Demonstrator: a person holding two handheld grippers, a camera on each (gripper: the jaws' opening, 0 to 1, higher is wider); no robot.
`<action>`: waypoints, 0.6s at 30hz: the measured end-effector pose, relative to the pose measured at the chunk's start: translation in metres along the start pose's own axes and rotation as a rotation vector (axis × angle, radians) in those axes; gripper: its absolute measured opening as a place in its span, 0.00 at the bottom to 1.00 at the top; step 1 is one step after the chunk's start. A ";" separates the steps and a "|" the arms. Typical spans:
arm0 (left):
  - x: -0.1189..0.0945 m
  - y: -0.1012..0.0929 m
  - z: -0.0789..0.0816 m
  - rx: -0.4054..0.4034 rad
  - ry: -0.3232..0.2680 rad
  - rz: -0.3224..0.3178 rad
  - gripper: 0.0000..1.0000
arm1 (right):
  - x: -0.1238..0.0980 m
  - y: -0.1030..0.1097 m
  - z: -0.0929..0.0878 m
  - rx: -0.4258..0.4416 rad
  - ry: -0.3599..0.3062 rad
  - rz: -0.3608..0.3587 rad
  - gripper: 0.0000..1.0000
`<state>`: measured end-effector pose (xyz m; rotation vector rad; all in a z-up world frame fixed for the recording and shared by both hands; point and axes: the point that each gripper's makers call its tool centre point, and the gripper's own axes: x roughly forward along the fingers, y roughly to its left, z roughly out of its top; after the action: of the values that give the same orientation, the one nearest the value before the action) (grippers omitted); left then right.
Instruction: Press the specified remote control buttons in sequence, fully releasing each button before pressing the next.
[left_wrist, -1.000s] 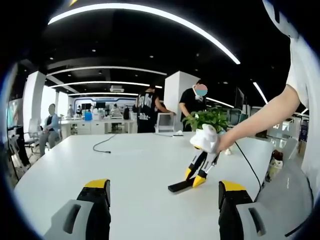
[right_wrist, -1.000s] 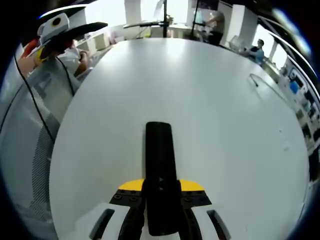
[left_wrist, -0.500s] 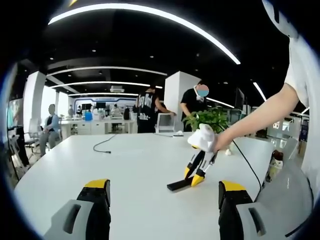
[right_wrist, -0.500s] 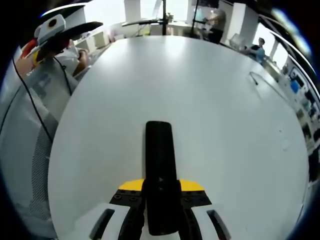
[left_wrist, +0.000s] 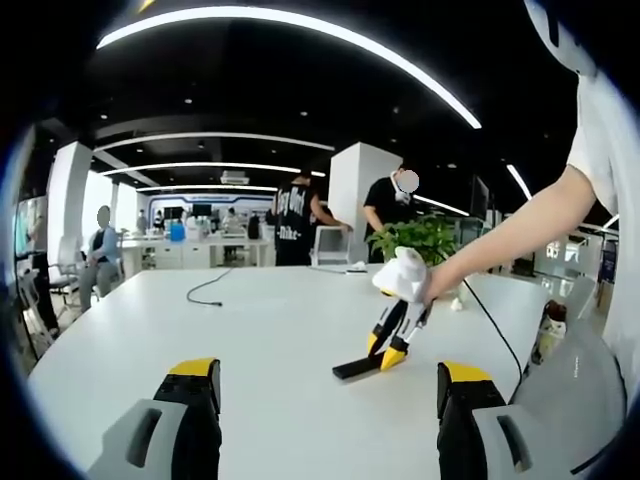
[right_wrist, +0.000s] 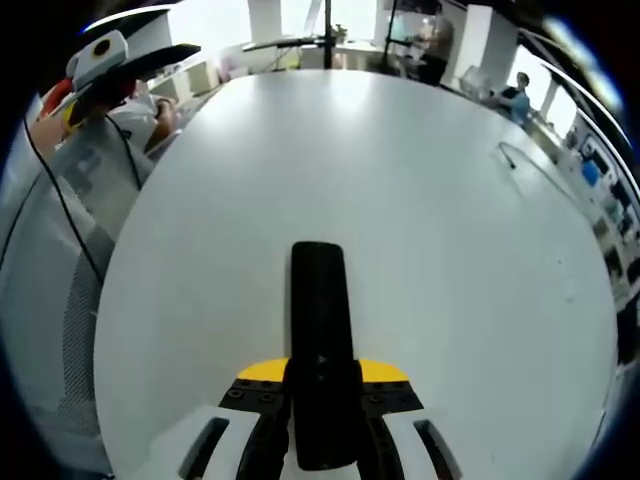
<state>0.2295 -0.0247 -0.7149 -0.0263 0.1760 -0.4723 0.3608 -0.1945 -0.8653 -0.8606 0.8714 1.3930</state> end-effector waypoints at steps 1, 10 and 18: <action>0.000 0.000 0.000 0.000 0.001 0.000 0.92 | 0.000 0.000 0.000 0.000 0.000 0.000 0.21; -0.001 0.001 0.001 0.000 -0.003 0.006 0.92 | 0.000 -0.004 0.000 0.001 0.005 0.000 0.21; -0.001 0.001 0.003 -0.003 -0.009 0.008 0.92 | 0.000 -0.006 0.000 0.001 0.010 0.000 0.21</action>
<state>0.2294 -0.0232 -0.7122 -0.0302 0.1683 -0.4641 0.3672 -0.1947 -0.8654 -0.8668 0.8798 1.3895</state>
